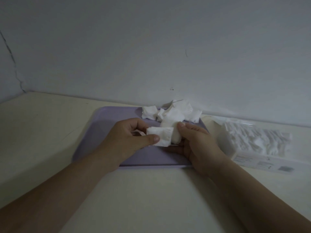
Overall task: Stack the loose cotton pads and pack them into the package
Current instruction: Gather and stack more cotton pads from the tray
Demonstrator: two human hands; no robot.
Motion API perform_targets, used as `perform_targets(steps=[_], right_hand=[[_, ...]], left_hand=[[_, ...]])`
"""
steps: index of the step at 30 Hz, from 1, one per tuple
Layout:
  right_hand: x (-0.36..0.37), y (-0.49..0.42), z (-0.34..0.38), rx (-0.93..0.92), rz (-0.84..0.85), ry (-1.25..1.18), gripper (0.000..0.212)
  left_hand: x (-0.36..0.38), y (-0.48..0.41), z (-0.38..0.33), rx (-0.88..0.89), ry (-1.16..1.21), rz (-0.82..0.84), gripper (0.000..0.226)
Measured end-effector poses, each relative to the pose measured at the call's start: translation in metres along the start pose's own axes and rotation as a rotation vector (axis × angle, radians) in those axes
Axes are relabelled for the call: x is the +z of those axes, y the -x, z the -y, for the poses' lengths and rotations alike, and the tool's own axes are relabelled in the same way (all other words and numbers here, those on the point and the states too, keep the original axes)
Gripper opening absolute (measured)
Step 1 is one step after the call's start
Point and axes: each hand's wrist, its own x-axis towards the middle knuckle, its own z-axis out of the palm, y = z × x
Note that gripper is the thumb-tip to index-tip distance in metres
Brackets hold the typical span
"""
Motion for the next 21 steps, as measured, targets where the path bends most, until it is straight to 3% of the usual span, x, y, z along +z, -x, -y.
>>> perform_targets(steps=[2, 6, 11, 18, 21], right_hand=[[0.000, -0.002, 0.000, -0.036, -0.085, -0.020, 0.030], [-0.002, 0.001, -0.002, -0.019, 0.029, 0.115, 0.028], [-0.006, 0.002, -0.002, 0.017, 0.126, 0.146, 0.034], [-0.010, -0.001, -0.004, -0.002, 0.243, 0.084, 0.049], [-0.012, 0.000, -0.007, -0.091, 0.286, 0.180, 0.038]], left_hand=[[-0.001, 0.002, -0.003, -0.018, 0.066, 0.069, 0.025], [0.000, 0.005, -0.006, -0.024, 0.103, 0.175, 0.031], [0.001, 0.003, -0.005, -0.029, 0.071, 0.092, 0.021], [0.003, 0.001, 0.000, -0.008, 0.028, 0.061, 0.025], [0.002, 0.000, 0.000, 0.008, -0.011, 0.054, 0.028]])
